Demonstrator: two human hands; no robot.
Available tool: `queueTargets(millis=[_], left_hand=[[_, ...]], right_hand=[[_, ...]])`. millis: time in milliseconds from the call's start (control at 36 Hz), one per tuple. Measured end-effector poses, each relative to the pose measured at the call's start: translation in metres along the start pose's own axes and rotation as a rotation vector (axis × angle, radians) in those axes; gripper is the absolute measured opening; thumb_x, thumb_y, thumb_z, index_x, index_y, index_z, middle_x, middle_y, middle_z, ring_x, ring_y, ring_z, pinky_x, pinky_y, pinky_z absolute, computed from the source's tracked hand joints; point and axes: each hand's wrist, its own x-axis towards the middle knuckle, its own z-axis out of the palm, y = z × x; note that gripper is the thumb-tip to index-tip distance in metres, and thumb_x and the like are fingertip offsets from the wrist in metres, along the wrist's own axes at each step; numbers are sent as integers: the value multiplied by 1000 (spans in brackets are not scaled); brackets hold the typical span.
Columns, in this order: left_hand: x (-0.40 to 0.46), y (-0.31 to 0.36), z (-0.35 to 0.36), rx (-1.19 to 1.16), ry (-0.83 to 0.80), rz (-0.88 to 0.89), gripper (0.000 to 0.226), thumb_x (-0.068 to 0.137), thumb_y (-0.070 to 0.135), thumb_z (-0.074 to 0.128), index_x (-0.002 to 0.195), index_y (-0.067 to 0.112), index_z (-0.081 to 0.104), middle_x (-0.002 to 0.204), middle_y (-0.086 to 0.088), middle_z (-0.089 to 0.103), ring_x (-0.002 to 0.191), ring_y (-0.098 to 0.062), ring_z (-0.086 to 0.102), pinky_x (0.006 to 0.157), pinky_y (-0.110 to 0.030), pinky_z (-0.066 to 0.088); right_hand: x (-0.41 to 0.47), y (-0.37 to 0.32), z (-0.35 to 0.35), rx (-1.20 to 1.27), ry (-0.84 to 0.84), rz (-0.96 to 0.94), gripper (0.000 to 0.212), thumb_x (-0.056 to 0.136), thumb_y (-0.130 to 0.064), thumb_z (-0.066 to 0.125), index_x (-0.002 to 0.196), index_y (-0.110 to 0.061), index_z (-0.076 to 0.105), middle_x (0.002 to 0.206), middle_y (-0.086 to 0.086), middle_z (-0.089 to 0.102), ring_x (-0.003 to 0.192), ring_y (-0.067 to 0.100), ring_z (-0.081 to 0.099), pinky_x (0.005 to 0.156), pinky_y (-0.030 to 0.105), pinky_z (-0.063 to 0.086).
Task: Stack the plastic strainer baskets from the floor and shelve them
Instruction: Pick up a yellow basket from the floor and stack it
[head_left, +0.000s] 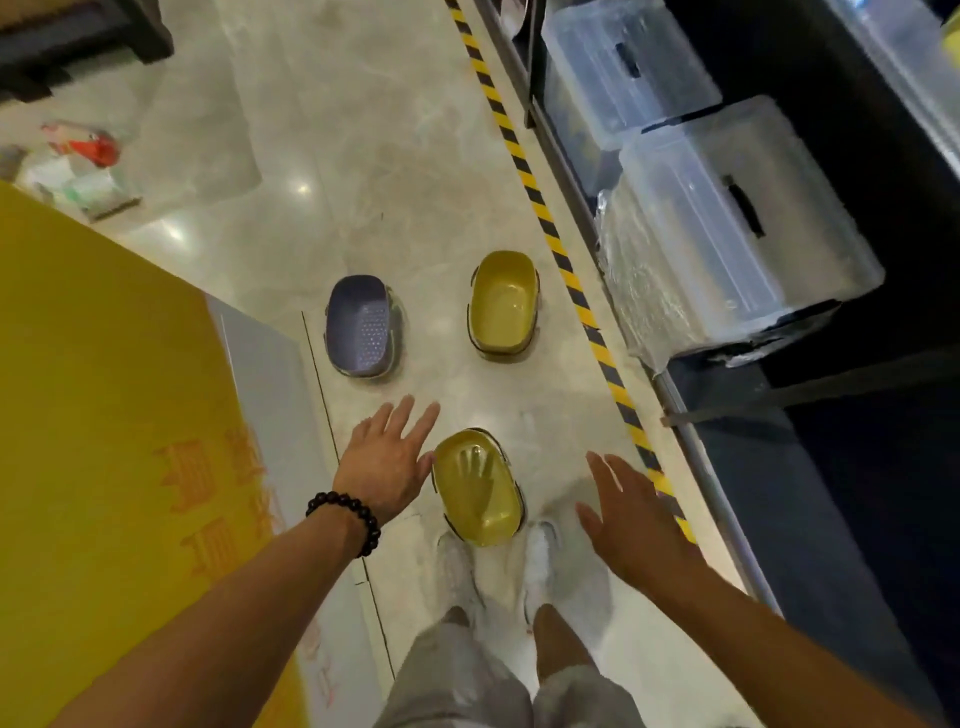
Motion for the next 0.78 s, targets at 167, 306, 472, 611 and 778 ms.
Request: queueTargets(millis=[167,306,472,611,778], left_hand=[[59,-12,73,26,-65,152,69,105,43,51,165,34,19,172,-9,21,154,-37,28,122,-50,31],[109,-24,147,68,-120,236,72,99,43,61,162,32,28,171,-10,24,152,-39,33,119,-52,35],[163,-39,230,105,-168,287,70,102,46,53,164,30,23,173,-9,17,153,-39,27,119,-52,31],[212,-51,304,150,-246,312,69,103,44,52,163,32,22,175,-8,5,156,-37,18,122,-49,26],[268,-60,365,179,-359,340,67,101,44,56,160,41,26,175,-1,-1,157,-31,14,123,-47,26]], right_hand=[[40,3,79,98,-39,134,69,103,-55,41,162,-26,20,166,7,29,147,29,36,111,42,42],[81,-4,153,119,-119,192,68,105,-54,36,163,-27,14,169,3,20,150,25,30,113,37,40],[135,-10,243,193,-183,247,65,106,-44,43,162,-19,20,167,6,24,147,29,33,112,43,42],[176,-9,336,285,-249,307,66,103,-43,45,161,-21,22,167,9,21,148,32,31,115,47,39],[212,-4,409,160,-331,336,69,106,-48,36,163,-18,12,171,16,8,152,35,28,117,44,34]])
